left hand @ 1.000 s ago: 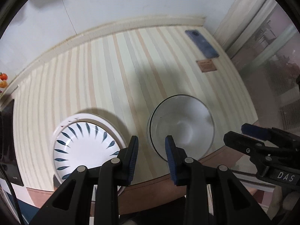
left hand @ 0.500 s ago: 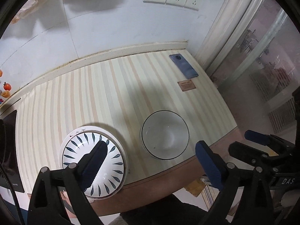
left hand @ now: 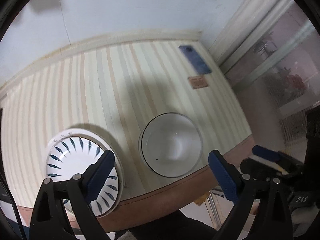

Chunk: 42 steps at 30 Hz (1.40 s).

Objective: Organize plates and bowls

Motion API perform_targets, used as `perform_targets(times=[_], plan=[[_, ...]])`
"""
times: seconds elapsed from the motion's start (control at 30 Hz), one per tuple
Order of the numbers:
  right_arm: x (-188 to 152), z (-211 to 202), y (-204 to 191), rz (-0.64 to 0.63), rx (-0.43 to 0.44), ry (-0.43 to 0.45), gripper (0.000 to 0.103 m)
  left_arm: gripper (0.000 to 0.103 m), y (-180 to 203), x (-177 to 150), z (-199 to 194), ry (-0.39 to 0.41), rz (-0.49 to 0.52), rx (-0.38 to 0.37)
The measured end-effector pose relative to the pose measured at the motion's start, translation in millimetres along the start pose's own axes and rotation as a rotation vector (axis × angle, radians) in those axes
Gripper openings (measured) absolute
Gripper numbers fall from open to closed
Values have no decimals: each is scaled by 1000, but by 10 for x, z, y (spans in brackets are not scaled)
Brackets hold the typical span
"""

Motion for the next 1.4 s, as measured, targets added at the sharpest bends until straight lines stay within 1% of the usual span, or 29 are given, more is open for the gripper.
perform_targets(times=[0.03, 0.13, 0.27, 0.33, 0.4, 0.47, 0.57, 0.6, 0.63, 0.67, 0.7, 0.73, 0.77, 0.8, 0.87, 0.9, 0.97, 1.1, 1.3, 1.4], plan=[[7, 117, 52, 19, 20, -18, 98, 96, -26, 28, 126, -22, -11, -9], [14, 428, 186, 69, 76, -66, 98, 96, -83, 95, 398, -70, -29, -6], [11, 816, 341, 118, 109, -121, 98, 96, -151, 171, 750, -136, -40, -2], [16, 1009, 414, 152, 140, -143, 98, 96, -181, 198, 921, -169, -49, -1], [12, 1196, 463, 184, 184, -171, 98, 92, -203, 204, 1050, -201, -62, -11], [6, 1354, 490, 203, 220, -195, 98, 85, -215, 196, 1180, -242, -73, -24], [-15, 1583, 521, 227, 266, -243, 98, 84, -228, 125, 1351, -316, -101, -58], [-23, 1637, 526, 233, 276, -254, 98, 84, -223, 105, 1381, -330, -104, -66], [-16, 1701, 534, 239, 287, -269, 98, 79, -212, 79, 1417, -344, -105, -78], [-21, 1749, 523, 248, 302, -278, 98, 72, -204, 63, 1431, -348, -107, -92], [-30, 1801, 520, 261, 323, -283, 98, 70, -191, 44, 1441, -354, -109, -109], [-26, 1816, 505, 266, 340, -279, 96, 65, -172, 33, 1438, -352, -119, -136], [-9, 1826, 486, 266, 356, -269, 87, 60, -154, 21, 1431, -350, -125, -158], [3, 1842, 467, 267, 370, -266, 79, 60, -136, 20, 1425, -349, -129, -171], [15, 1902, 433, 265, 370, -279, 69, 59, -137, 14, 1406, -333, -133, -162], [25, 1923, 427, 257, 349, -269, 69, 59, -136, 8, 1394, -324, -135, -159], [28, 1923, 401, 254, 340, -261, 69, 58, -144, -3, 1363, -310, -135, -153], [20, 1918, 381, 261, 331, -260, 69, 55, -193, -31, 1330, -315, -175, -153], [45, 1921, 351, 255, 313, -273, 69, 54, -264, -54, 1302, -325, -199, -144], [78, 1910, 276, 246, 309, -277, 69, 54, -299, -56, 1237, -315, -201, -140]])
Point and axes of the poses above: each gripper's, at about its wrist camera, not at the fingertips, and z roughly the way its jaws point, y to its right, x to its top, the point moved 7 cm from there along z, roughly the way its jaws point, and after that the axes turned 6 degrees about x, right-handed, at the moved point
